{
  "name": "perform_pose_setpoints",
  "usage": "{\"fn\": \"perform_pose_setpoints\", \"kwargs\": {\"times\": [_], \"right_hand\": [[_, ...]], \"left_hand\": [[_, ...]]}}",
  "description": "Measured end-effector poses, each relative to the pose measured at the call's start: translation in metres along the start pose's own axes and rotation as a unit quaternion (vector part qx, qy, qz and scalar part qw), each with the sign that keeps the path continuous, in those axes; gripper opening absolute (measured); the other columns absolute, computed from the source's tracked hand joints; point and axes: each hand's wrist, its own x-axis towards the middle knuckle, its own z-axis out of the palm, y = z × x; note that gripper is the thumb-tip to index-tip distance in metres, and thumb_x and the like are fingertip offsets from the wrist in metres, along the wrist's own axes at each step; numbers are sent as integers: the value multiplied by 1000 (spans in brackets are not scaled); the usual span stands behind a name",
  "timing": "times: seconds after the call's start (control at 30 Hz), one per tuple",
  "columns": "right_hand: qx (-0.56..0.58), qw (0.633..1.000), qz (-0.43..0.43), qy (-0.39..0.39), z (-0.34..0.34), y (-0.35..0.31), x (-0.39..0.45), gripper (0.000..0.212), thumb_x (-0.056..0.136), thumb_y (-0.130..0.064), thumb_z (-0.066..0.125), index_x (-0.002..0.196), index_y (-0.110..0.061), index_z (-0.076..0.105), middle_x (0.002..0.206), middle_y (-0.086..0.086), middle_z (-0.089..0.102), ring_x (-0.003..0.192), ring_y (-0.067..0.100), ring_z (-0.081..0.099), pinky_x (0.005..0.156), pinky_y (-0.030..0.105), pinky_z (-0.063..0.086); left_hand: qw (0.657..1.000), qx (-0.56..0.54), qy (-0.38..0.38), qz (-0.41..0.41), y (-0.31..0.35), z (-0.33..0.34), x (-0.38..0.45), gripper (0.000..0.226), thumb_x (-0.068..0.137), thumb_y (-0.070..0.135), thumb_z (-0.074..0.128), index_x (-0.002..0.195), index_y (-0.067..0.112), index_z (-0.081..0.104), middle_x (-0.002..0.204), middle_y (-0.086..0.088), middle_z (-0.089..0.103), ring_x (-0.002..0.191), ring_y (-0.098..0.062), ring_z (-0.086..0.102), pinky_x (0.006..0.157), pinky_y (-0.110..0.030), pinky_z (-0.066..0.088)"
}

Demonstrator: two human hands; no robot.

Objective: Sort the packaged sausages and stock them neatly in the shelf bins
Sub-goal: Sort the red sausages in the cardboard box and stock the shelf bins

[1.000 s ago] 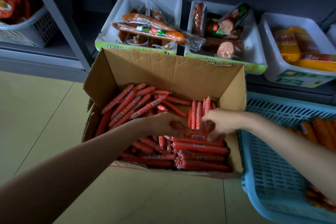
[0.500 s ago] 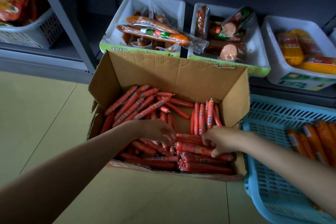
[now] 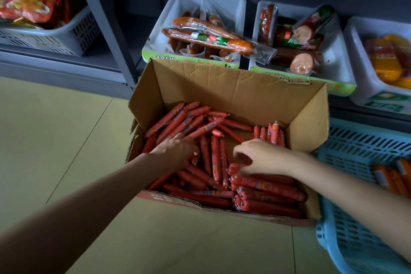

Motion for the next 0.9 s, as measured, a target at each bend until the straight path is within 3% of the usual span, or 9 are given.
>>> {"fn": "perform_pose_setpoints", "kwargs": {"times": [0.07,0.17,0.27,0.37,0.47,0.6,0.7,0.8,0.9], "right_hand": [[44,998,24,33,9,-10,17,39,86,-36,64,117,-14,55,113,7,57,110,23,50,89,36,43],[103,982,131,92,25,-20,47,36,87,-40,62,102,-10,50,112,11,60,110,31,54,76,33,40],[88,966,215,111,36,-32,68,50,86,-48,60,115,-8,49,124,12,57,122,33,43,90,37,39],[21,967,229,108,45,-47,78,60,85,-46,62,124,-3,47,123,11,58,126,30,37,93,37,39],[9,967,234,96,44,-53,82,46,85,-43,64,113,-7,56,119,7,60,126,30,36,89,35,39],[103,955,266,77,35,-51,78,44,82,-41,69,112,-10,59,122,9,60,122,30,46,89,34,42],[252,925,275,68,17,-41,70,47,81,-34,69,117,-7,54,109,10,60,104,27,60,77,28,46],[428,875,225,8,-10,-25,51,22,80,-12,69,95,-4,55,70,7,56,50,14,57,46,20,43],[446,878,150,-88,-28,2,18,8,84,-4,66,82,-7,59,74,8,61,51,8,57,44,18,43]], "left_hand": [[999,26,14,-29,-4,2,-5,35,98,30,42,132,33,45,139,4,33,127,-24,33,102,-39,40],[998,38,-10,-50,-3,8,-8,39,99,26,41,137,33,37,143,2,22,128,-31,28,100,-41,44],[996,60,-3,-67,1,11,-7,40,98,22,41,138,29,36,146,0,17,129,-33,25,99,-38,45],[992,83,9,-96,5,11,-8,43,98,23,42,140,29,34,148,-2,11,133,-35,20,101,-39,41],[988,99,0,-117,4,18,-7,53,98,24,43,145,35,21,152,-8,-1,137,-40,12,106,-45,34],[990,95,-24,-106,-11,15,3,54,93,27,51,141,30,28,150,-3,16,136,-34,21,103,-43,40],[987,78,-50,-132,-15,12,8,61,88,28,58,142,29,28,147,-4,16,136,-39,22,106,-43,38],[986,73,-46,-145,-12,15,13,57,91,20,52,141,31,27,150,-4,12,136,-41,18,101,-44,42],[982,70,-39,-169,-6,13,14,53,97,18,43,144,31,23,149,-7,10,136,-42,20,98,-42,45]]}}
